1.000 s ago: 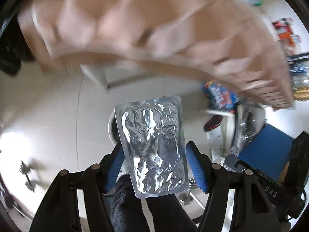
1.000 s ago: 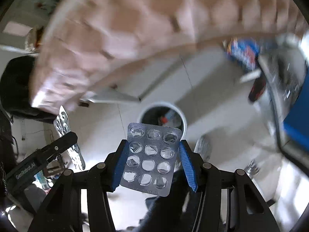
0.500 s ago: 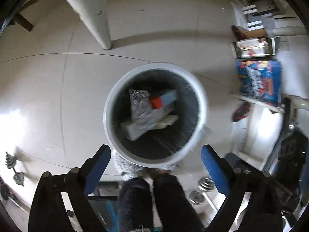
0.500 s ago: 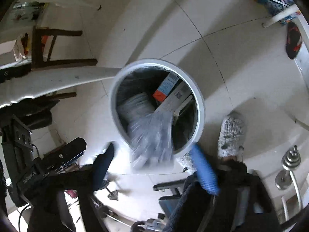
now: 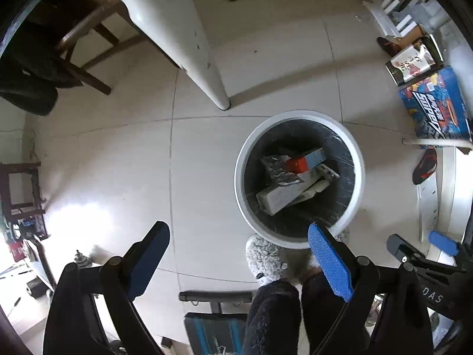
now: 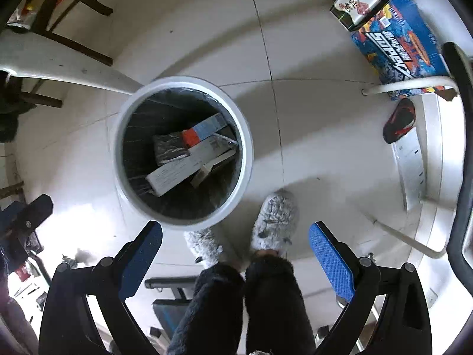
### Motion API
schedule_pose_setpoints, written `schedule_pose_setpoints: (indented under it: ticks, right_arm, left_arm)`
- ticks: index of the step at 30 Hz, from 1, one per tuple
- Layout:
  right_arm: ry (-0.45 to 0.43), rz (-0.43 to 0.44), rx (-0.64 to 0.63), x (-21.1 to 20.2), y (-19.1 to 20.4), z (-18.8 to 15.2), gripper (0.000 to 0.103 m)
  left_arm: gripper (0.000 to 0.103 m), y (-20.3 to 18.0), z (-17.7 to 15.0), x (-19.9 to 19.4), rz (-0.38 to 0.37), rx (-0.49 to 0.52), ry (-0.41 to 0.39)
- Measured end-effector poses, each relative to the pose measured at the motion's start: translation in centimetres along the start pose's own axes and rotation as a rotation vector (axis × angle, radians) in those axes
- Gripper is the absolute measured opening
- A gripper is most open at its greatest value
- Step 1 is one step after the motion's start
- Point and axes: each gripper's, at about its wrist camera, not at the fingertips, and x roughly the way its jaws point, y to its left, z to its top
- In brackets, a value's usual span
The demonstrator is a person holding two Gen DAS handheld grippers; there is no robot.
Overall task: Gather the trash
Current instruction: 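Move both grippers back from the bin toward the table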
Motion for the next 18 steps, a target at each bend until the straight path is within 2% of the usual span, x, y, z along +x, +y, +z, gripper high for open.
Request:
schedule_pose_setpoints:
  ticks: [5, 9, 18]
  right_arm:
    - [-0.053, -0.038, -0.086, -6.4, 1.4, -0.4, 0.101]
    - [-0.096, -0.054, -0.115, -11.8, 1.3, -1.0, 0.101]
    - [-0.150, -0.034, -0.118, -26.1, 1.5, -4.2, 0.101]
  left_arm:
    - [0.096, -0.2, -0.8, -3.5, -0.042, -0.007, 0.015]
    - [0.096, 0.0, -1.3, -7.1, -0.049, -0.010, -0.005]
    - [0.096, 1.6, -3.3, -19.6, -0.086, 0.006, -0.082]
